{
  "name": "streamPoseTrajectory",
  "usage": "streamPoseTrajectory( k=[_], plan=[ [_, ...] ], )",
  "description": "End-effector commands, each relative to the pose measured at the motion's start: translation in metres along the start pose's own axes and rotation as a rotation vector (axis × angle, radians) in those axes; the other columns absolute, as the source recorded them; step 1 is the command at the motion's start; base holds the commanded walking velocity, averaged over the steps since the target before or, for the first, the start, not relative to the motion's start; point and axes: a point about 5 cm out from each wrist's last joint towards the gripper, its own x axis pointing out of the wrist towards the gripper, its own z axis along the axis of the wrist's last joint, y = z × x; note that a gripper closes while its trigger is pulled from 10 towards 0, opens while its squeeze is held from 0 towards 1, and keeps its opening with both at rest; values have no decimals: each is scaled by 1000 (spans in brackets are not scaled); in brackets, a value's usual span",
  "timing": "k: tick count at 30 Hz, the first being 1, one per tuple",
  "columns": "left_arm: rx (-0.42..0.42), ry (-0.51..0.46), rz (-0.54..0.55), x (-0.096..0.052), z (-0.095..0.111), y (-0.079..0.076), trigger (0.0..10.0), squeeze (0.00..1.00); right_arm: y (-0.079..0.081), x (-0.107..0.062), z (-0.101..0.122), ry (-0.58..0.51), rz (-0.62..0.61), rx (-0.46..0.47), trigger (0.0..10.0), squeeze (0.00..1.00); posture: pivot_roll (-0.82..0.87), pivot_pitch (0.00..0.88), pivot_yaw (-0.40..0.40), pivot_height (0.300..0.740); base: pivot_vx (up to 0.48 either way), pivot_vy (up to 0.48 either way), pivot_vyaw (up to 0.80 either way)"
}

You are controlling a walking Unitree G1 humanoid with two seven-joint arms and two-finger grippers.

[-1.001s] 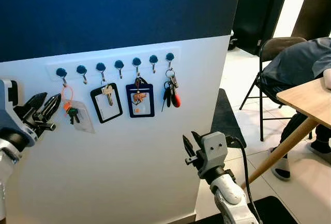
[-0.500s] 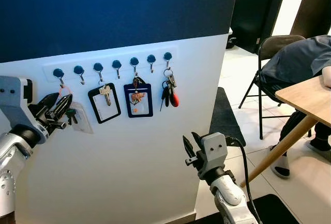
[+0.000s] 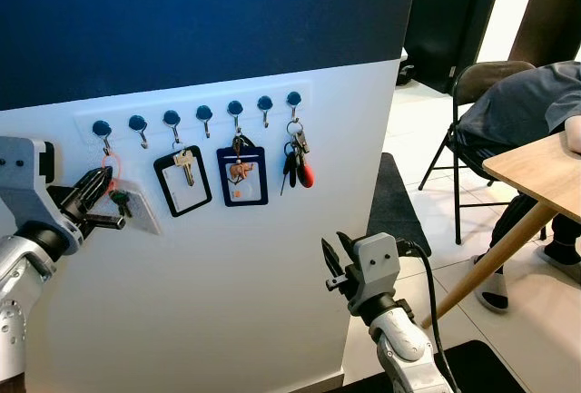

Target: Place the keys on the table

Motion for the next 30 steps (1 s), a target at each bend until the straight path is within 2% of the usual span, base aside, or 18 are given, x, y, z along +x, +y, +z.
streamPoseTrajectory(
  k=[1, 2, 3, 7, 8, 16, 24, 30],
  plan=[
    [29, 15, 33, -6, 2, 8, 0, 0, 2, -1, -2, 6, 6, 6, 10000, 0, 152, 73, 65, 740, 0, 0, 0],
    [30, 16, 35, -6, 2, 8, 6549, 0, 2, -1, -2, 6, 7, 6, 10000, 0, 152, 75, 65, 740, 0, 0, 0],
    [30, 15, 40, -7, 2, 8, 10000, 0, 2, -1, -1, 6, 7, 6, 10000, 0, 152, 75, 64, 740, 0, 0, 0],
    [31, 7, 39, -7, 5, 7, 10000, 0, 2, -1, -1, 6, 9, 6, 10000, 0, 153, 76, 63, 740, 0, 0, 0],
    [42, -13, 12, -6, 12, 2, 10000, 0, 2, -1, -1, 6, 10, 5, 10000, 0, 151, 77, 62, 740, 0, 0, 0],
    [147, -61, -56, 1, 44, -3, 10000, 0, 3, -1, -1, 5, 11, 7, 10000, 0, 154, 79, 68, 740, 0, 0, 0],
    [167, -96, -58, 3, 58, -2, 10000, 0, 4, -2, -2, 7, 5, 11, 10000, 0, 154, 79, 78, 740, 0, 0, 0],
    [151, -86, -89, -1, 57, -1, 10000, 0, 3, -3, -2, 7, 4, 9, 10000, 0, 151, 79, 80, 740, 0, 0, 0]
  ],
)
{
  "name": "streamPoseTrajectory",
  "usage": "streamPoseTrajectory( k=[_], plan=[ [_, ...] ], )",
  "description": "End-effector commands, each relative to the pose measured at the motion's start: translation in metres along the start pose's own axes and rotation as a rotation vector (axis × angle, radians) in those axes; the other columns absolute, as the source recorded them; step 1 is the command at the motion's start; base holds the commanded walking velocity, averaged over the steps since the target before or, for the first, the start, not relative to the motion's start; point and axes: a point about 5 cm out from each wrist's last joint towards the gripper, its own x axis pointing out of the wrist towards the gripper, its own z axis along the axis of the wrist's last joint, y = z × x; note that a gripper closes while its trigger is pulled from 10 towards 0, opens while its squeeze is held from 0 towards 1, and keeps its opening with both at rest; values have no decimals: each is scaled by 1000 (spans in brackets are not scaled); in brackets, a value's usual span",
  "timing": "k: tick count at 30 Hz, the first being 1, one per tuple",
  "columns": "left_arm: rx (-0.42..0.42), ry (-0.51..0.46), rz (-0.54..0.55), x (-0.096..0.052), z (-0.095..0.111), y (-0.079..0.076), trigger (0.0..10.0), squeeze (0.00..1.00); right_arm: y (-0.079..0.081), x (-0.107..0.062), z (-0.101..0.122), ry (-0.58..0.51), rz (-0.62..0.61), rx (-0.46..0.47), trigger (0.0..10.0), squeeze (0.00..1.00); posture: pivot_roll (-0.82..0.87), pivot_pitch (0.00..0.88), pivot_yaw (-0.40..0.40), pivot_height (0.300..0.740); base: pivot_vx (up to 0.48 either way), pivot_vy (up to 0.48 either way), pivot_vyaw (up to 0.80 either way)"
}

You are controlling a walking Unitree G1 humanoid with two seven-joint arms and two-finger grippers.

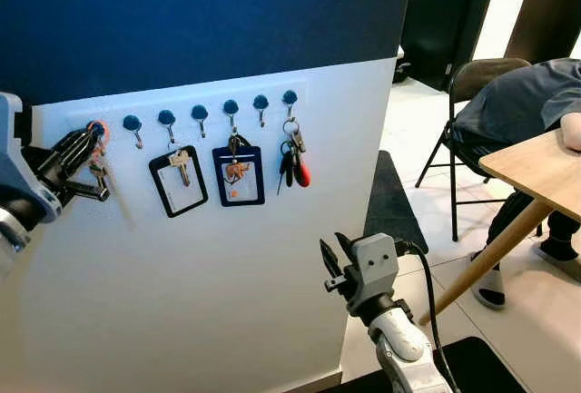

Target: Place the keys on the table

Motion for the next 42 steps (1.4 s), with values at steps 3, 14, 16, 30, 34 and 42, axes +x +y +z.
streamPoseTrajectory(
  k=[3, 14, 16, 30, 34, 42],
  plan=[
    [1, 90, -101, -22, -8, 3, 10000, 0, -1, -3, -2, 9, -7, -1, 10000, 0, 152, 79, 77, 740, 0, 0, 0],
    [-103, 208, -243, -50, -41, -22, 10000, 0, -2, -5, -5, 21, 7, -3, 10000, 0, 157, 81, 59, 740, 0, 0, 0],
    [-129, 245, -284, -50, -55, -42, 10000, 0, -1, -5, -8, 31, 12, -4, 10000, 0, 159, 85, 50, 740, 0, 0, 0],
    [-16, 557, 0, -58, -182, -110, 10000, 0, -12, -46, -59, 236, -106, -15, 10000, 0, 117, 95, 71, 740, 0, 0, 0],
    [-28, 664, 96, -75, -211, -123, 10000, 0, -24, -70, -78, 328, -207, -5, 10000, 0, 101, 100, 78, 740, 0, 0, 0],
    [69, 757, 140, -85, -241, -125, 10000, 0, -36, -112, -109, 492, -353, 23, 10000, 0, 78, 102, 89, 740, 0, 0, 0]
  ],
)
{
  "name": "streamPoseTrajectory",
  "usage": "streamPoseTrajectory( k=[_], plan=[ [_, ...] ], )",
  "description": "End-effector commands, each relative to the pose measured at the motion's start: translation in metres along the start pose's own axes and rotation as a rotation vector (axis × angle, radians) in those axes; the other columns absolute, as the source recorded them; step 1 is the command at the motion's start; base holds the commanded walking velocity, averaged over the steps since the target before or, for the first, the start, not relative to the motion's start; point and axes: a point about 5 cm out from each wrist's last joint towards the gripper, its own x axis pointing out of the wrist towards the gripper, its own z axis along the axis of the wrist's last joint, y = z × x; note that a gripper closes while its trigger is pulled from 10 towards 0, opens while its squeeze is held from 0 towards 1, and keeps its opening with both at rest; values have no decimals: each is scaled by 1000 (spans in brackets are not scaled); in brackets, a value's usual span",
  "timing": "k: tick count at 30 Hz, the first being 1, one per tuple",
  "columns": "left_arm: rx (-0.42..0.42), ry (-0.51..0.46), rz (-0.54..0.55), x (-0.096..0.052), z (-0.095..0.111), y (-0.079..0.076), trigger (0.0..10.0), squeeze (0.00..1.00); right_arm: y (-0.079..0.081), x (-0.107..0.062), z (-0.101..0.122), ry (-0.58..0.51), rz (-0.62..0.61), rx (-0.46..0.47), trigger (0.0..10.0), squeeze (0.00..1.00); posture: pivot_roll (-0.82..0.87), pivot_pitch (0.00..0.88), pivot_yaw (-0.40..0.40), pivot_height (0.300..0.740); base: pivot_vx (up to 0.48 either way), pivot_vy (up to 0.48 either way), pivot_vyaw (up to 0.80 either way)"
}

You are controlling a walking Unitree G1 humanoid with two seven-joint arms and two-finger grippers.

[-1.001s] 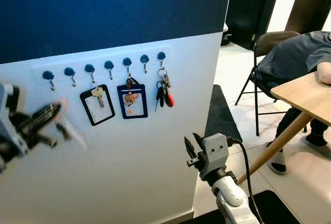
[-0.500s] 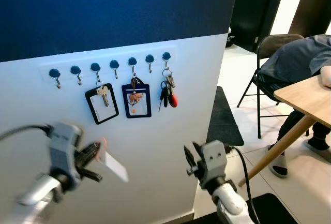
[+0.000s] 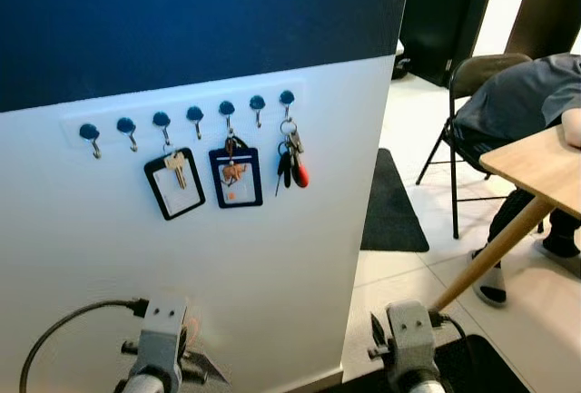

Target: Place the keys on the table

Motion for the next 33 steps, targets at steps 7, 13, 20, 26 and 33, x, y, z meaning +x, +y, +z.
streamPoseTrajectory(
  k=[7, 13, 20, 26, 33],
  plan=[
    [117, 52, 42, 7, -19, -2, 10000, 0, -9, -17, -30, 99, -75, 8, 10000, 0, 65, 114, 104, 740, 0, 0, 0],
    [119, 45, 25, 8, -21, -6, 10000, 0, -9, -18, -31, 94, -91, 14, 10000, 0, 60, 109, 108, 740, 0, 0, 0],
    [121, 24, 20, 11, -20, -11, 10000, 0, -6, -14, -28, 75, -83, 18, 10000, 0, 62, 104, 107, 740, 0, 0, 0],
    [122, 19, 20, 11, -20, -11, 10000, 0, -3, -12, -27, 70, -66, 22, 10000, 0, 67, 104, 102, 740, 0, 0, -99],
    [116, 15, 21, 10, -21, -12, 10000, 0, -3, -11, -26, 67, -60, 23, 10000, 0, 69, 106, 97, 740, 0, 0, -717]
  ],
)
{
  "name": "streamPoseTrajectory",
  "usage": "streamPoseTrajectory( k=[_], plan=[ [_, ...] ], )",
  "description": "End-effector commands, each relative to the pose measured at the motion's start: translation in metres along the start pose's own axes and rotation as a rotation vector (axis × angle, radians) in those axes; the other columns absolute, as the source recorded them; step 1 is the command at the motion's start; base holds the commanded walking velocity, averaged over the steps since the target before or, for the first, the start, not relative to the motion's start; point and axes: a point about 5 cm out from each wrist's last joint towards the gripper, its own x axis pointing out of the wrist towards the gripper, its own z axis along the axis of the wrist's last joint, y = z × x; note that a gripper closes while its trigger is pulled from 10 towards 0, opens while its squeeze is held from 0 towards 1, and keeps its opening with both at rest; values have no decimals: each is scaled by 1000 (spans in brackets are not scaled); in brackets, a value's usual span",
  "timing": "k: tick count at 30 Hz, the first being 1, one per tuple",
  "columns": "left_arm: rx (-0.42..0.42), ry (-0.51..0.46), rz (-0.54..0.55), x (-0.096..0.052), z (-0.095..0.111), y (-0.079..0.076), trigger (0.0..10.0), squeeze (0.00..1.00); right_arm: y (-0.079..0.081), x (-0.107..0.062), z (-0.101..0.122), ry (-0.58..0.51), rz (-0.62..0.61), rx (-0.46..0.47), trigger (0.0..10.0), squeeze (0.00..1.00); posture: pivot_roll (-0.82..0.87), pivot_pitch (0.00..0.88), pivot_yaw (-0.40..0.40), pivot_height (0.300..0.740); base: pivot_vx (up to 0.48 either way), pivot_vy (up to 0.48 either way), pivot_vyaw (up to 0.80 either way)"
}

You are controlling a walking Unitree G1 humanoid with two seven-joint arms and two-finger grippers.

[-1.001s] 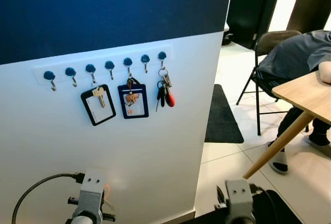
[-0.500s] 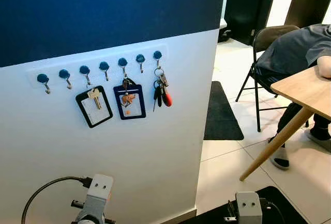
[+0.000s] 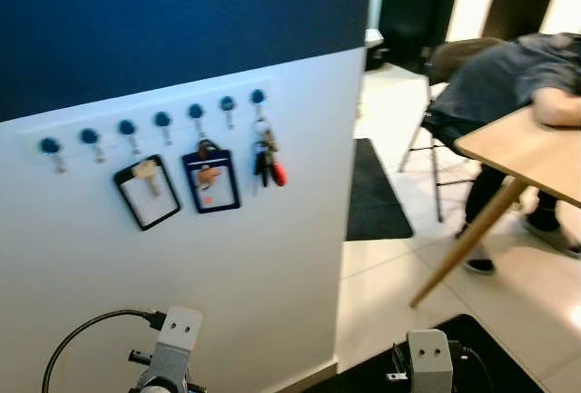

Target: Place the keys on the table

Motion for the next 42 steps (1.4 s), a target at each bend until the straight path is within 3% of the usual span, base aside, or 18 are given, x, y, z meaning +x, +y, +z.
streamPoseTrajectory(
  k=[1, 42],
  plan=[
    [2, 12, 1, 0, -4, -2, 10000, 0, 3, -3, -5, 15, 11, 5, 10000, 0, 69, 106, 96, 740, 0, 0, -719],
    [4, 3, -2, 3, -4, -3, 10000, 0, 4, 0, -6, 19, 34, 2, 10000, 0, 76, 104, 89, 740, 0, 0, -786]
  ],
)
